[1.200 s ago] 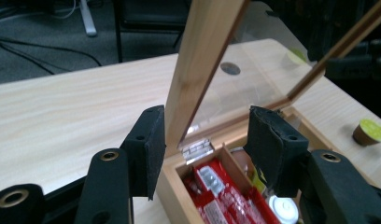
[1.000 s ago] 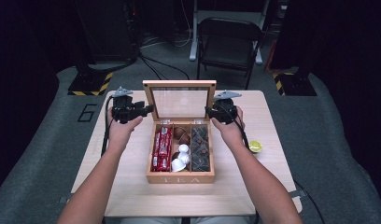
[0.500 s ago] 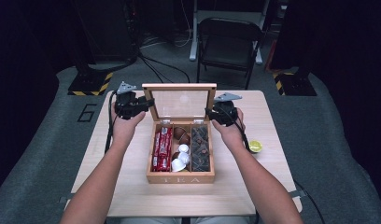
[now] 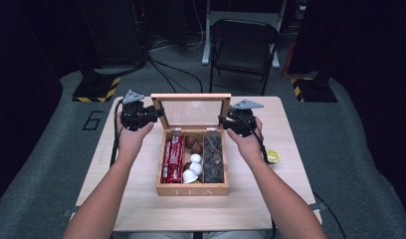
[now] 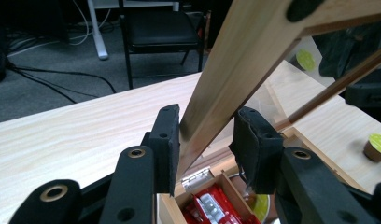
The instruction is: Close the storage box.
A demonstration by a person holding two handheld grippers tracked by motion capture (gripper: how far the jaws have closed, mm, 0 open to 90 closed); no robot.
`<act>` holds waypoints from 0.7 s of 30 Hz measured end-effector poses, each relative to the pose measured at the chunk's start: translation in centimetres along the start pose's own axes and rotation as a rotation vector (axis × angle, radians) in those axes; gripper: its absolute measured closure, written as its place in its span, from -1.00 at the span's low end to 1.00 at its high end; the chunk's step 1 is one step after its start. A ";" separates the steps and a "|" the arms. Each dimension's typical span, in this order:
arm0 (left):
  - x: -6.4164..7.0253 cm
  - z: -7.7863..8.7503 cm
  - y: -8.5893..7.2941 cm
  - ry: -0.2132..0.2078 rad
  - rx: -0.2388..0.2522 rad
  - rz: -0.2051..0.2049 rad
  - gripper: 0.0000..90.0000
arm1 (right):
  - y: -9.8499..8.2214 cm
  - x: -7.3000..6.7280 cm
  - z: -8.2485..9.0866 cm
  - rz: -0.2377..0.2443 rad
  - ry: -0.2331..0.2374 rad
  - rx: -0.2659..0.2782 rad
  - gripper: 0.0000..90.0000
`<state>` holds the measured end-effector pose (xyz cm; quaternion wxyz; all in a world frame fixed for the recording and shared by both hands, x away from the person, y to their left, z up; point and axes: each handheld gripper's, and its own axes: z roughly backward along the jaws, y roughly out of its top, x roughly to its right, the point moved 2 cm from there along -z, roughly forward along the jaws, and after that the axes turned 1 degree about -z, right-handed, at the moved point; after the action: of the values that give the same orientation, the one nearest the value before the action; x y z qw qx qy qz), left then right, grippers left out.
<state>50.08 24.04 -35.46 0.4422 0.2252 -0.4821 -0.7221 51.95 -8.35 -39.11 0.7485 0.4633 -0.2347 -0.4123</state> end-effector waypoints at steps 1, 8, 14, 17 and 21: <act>0.0 0.2 0.0 -0.007 0.003 -0.002 0.36 | 0.1 -0.1 0.2 0.001 0.003 0.004 0.29; 0.5 1.1 0.2 -0.010 0.022 -0.035 0.34 | 0.9 -0.7 2.0 0.009 0.012 0.033 0.29; 0.7 1.8 0.3 -0.018 0.007 -0.057 0.36 | 1.7 -1.0 3.2 -0.002 0.025 0.040 0.29; 0.9 1.9 0.2 -0.015 0.002 -0.071 0.37 | 2.2 -1.4 3.8 0.017 0.015 0.037 0.31; 1.0 2.1 0.1 -0.015 -0.010 -0.078 0.36 | 2.6 -1.7 4.4 0.035 0.008 0.031 0.33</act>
<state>47.98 24.21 -34.34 0.4114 0.2360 -0.4725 -0.7428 48.88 -8.54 -34.75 0.7493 0.4723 -0.2461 -0.3936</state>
